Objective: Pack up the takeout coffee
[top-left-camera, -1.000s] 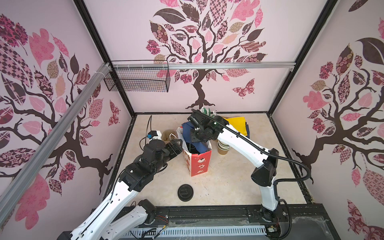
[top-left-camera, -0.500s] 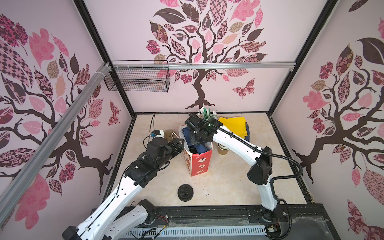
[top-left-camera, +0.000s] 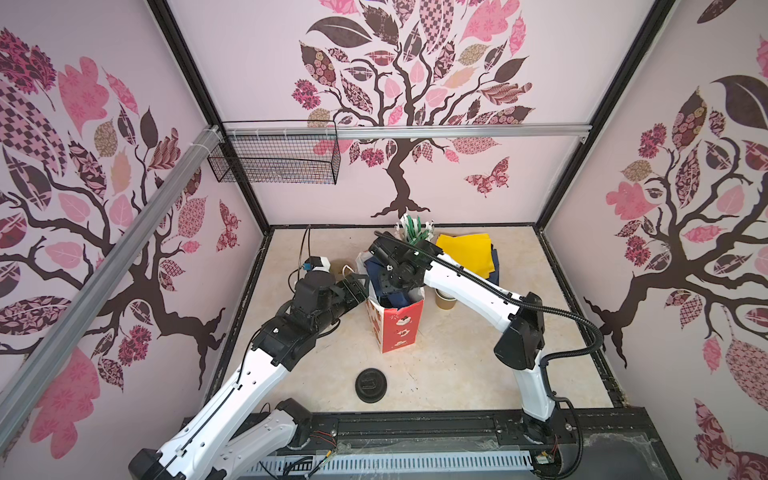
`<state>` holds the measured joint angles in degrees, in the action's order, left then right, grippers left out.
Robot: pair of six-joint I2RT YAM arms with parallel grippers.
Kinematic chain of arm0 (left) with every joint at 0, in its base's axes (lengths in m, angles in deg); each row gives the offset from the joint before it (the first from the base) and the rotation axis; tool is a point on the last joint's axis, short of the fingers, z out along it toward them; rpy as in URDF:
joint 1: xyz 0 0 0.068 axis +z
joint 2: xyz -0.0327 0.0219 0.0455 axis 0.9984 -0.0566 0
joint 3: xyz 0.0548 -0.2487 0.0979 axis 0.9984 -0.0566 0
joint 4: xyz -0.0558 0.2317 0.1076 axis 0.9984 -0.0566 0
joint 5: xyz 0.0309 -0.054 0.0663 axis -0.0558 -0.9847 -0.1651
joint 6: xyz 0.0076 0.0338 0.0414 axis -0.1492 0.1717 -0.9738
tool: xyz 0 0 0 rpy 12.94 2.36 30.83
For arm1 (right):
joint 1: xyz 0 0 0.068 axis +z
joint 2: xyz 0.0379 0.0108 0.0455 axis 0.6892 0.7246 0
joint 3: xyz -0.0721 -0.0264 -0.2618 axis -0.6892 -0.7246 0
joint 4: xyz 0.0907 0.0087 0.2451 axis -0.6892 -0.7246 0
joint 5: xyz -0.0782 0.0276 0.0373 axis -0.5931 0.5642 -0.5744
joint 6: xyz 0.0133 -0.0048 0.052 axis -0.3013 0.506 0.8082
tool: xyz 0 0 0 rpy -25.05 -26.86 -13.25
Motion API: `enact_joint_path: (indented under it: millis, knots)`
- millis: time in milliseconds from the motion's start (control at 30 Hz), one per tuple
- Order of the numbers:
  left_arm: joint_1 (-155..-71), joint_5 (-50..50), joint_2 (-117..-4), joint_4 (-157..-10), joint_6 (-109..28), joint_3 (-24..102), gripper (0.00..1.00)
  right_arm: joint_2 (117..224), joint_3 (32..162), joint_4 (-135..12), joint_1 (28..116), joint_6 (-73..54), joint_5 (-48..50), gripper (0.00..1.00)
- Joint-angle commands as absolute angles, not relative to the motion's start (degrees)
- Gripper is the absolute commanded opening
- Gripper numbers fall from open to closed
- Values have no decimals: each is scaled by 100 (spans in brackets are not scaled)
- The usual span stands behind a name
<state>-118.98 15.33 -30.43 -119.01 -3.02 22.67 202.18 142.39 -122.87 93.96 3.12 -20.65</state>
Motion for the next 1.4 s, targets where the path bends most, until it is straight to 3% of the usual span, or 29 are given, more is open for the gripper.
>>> enact_joint_path:
  millis: [0, 200, 433, 567, 667, 833, 967, 1133, 1267, 1367]
  knots:
    - [-11851, 1980, -2902, -12312, -631, 2728, 75, 19948, 14712, -12324, 9419, 251, -2043, 48]
    - [-11833, 2751, -2876, -12900, -959, 3228, 79, 19392, 14803, -12237, 9420, 35, -1906, 76]
    - [-11645, 3911, -2854, -13326, -1291, 3559, 83, 18496, 15138, -11783, 9419, -334, -1637, 80]
    - [-10751, 3931, -2785, -13188, -1414, 3337, 83, 17518, 14789, -11578, 9399, -670, -2625, 82]
    - [-9899, 3910, -2665, -12899, -1220, 2834, 83, 16482, 13381, -11033, 9019, -852, -3566, 91]
    - [-9266, 4709, -2455, -12352, -1062, 1802, 83, 14709, 10059, -9523, 6505, -631, -3144, 93]
    - [-9071, 5417, -2286, -11904, -1475, 1075, 85, 14103, 7684, -8097, 5029, -695, -3354, 96]
    - [-9050, 5806, -2236, -10199, -2662, -154, 89, 14383, 5508, -5427, 4647, -1525, -3897, 99]
    - [-9045, 5365, -2574, -8464, -3682, -1014, 96, 15329, 4490, -2899, 4632, -2256, -3487, 100]
    - [-9013, 4919, -3118, -7216, -4095, -1510, 97, 16055, 4288, -1788, 4599, -2232, -3034, 100]
